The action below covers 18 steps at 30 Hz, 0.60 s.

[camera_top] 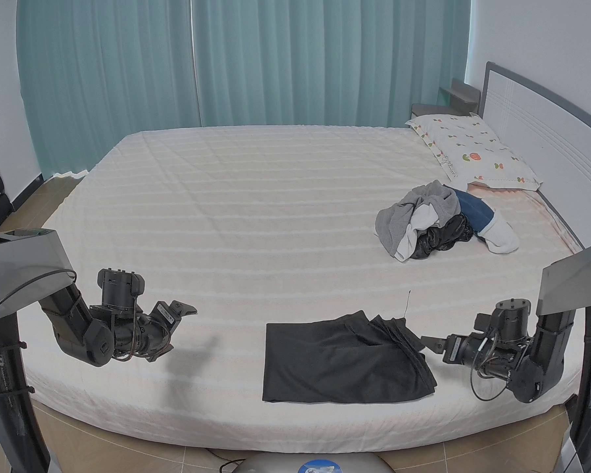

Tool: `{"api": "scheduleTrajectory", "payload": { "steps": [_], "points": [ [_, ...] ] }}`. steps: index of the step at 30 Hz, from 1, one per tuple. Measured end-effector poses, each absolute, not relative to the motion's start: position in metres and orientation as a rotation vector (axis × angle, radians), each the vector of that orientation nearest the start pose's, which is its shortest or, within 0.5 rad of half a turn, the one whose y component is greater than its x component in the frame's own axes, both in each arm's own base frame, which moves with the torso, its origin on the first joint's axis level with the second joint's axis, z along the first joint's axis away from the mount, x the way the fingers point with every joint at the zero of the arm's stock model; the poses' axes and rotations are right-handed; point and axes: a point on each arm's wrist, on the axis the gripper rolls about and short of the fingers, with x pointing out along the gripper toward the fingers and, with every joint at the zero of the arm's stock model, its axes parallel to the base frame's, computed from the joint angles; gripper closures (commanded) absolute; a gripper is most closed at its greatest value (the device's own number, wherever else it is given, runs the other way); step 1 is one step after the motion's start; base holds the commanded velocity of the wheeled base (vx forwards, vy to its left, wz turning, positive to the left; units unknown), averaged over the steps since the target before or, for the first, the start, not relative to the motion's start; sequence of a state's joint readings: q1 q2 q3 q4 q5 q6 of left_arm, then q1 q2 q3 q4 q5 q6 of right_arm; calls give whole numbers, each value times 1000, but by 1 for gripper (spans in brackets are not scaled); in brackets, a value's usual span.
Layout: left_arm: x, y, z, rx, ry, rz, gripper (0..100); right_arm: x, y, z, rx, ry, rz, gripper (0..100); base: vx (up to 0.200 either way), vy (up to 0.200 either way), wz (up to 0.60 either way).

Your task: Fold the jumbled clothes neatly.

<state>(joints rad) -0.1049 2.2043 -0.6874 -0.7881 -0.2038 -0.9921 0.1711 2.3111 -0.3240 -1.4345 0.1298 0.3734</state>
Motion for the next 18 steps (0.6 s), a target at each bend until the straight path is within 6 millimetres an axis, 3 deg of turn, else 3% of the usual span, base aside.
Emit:
{"api": "scheduleTrajectory", "payload": {
  "steps": [8, 18],
  "points": [
    [336, -40, 3, -964, 812, 96, 0, 328, 85, -39, 386, 509, 212, 0, 0, 0, 0],
    [335, -40, 1, -944, 820, 93, 0, 349, 109, -56, 371, 499, 297, 0, 0, 0, 0]
  ]
}}
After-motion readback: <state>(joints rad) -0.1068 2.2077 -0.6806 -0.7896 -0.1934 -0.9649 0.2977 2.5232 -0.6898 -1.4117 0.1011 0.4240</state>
